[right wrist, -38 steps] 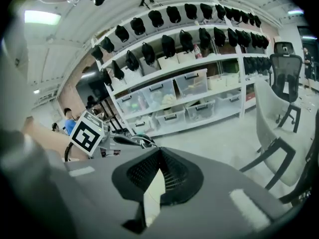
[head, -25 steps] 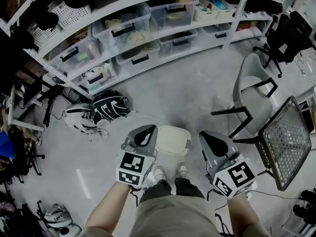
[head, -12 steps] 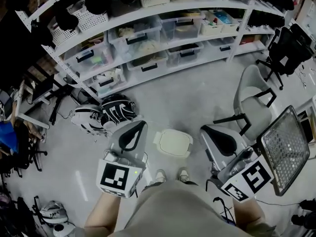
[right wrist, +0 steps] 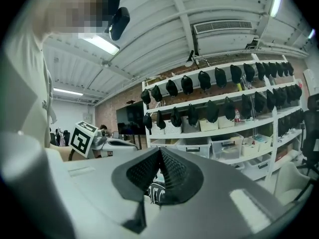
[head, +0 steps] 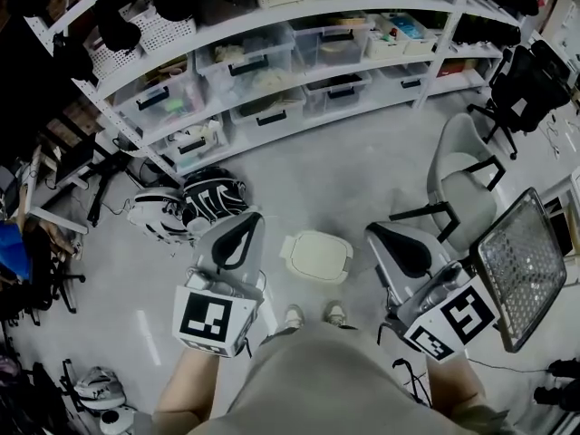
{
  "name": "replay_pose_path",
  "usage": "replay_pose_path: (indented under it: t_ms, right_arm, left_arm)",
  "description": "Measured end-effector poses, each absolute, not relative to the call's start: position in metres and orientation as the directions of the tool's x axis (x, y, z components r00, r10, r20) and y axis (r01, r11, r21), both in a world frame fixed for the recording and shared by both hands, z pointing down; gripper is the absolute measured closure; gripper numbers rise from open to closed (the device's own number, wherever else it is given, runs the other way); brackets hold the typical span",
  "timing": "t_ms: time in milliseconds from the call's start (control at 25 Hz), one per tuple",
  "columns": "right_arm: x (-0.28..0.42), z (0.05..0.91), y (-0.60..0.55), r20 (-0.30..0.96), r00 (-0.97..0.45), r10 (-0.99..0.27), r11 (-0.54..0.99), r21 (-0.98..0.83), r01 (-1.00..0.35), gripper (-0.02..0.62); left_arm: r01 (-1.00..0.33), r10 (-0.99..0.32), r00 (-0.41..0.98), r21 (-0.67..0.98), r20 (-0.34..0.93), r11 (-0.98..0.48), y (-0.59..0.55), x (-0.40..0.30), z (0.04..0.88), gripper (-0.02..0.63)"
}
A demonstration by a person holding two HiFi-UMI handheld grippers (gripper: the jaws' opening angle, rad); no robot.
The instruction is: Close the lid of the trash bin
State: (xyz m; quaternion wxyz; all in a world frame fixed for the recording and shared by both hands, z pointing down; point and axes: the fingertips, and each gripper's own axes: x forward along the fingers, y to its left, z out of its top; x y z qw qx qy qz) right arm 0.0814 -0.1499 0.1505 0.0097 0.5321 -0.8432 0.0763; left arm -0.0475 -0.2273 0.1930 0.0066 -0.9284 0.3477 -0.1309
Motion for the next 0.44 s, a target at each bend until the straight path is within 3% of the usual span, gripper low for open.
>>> replay_pose_path:
  t_ms: [440]
  right_arm:
    - [0.068,0.163,-0.148,0.137,-0.399,-0.907,0.383,-0.127,-0.915,0.592]
  left_arm:
    - [-0.62,-0.614,0.75,-0.064,0.245,-0.782,-0.223,-0.056,0.2,0.603]
